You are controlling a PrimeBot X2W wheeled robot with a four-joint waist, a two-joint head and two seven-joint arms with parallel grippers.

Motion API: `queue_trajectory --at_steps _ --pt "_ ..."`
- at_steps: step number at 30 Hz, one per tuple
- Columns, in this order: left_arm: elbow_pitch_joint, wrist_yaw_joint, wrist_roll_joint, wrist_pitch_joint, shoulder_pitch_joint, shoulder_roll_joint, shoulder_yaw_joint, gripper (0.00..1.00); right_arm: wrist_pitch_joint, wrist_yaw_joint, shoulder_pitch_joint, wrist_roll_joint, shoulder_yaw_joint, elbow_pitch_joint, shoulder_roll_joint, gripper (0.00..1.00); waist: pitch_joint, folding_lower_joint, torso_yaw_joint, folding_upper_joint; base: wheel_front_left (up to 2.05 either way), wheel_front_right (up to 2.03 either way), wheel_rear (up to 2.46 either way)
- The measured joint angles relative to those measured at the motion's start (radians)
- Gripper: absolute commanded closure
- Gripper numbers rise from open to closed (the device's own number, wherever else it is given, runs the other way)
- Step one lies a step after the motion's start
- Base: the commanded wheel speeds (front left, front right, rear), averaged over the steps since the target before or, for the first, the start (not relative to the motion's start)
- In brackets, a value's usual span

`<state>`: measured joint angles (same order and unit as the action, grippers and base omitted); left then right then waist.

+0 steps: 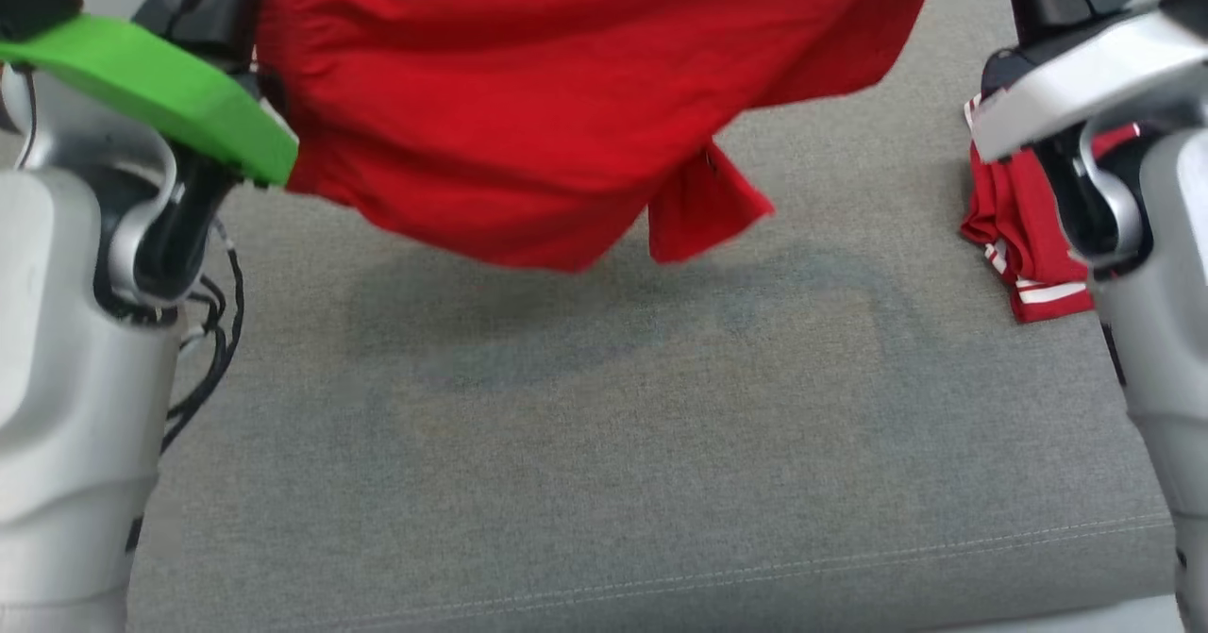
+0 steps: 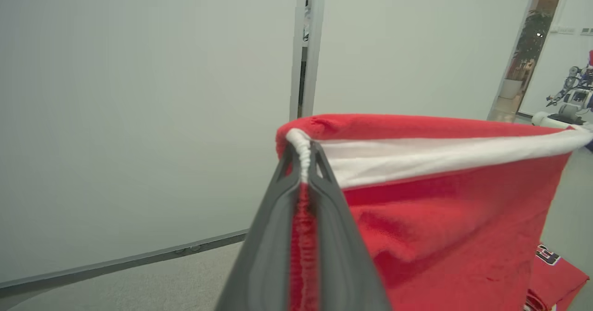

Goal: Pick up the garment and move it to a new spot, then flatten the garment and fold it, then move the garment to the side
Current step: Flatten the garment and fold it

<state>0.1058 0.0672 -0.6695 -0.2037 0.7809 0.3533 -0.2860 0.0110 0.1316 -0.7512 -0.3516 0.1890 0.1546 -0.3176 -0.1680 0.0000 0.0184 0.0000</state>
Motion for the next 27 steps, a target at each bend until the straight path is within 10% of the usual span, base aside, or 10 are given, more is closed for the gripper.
queue_trajectory --at_steps 15,27 --pt "0.64 0.064 0.025 0.286 0.564 -0.046 -0.149 1.0 -0.257 0.0 -0.671 0.117 0.067 0.736 0.135 1.0 -0.196 0.0 0.021 0.0 0.0 0.0 0.0" --pt "0.718 0.063 -0.207 0.415 0.489 -0.048 -0.379 1.0 -0.273 0.0 -0.571 0.04 0.206 0.698 0.165 1.0 -0.375 0.0003 0.031 0.0 0.0 0.0 0.0"
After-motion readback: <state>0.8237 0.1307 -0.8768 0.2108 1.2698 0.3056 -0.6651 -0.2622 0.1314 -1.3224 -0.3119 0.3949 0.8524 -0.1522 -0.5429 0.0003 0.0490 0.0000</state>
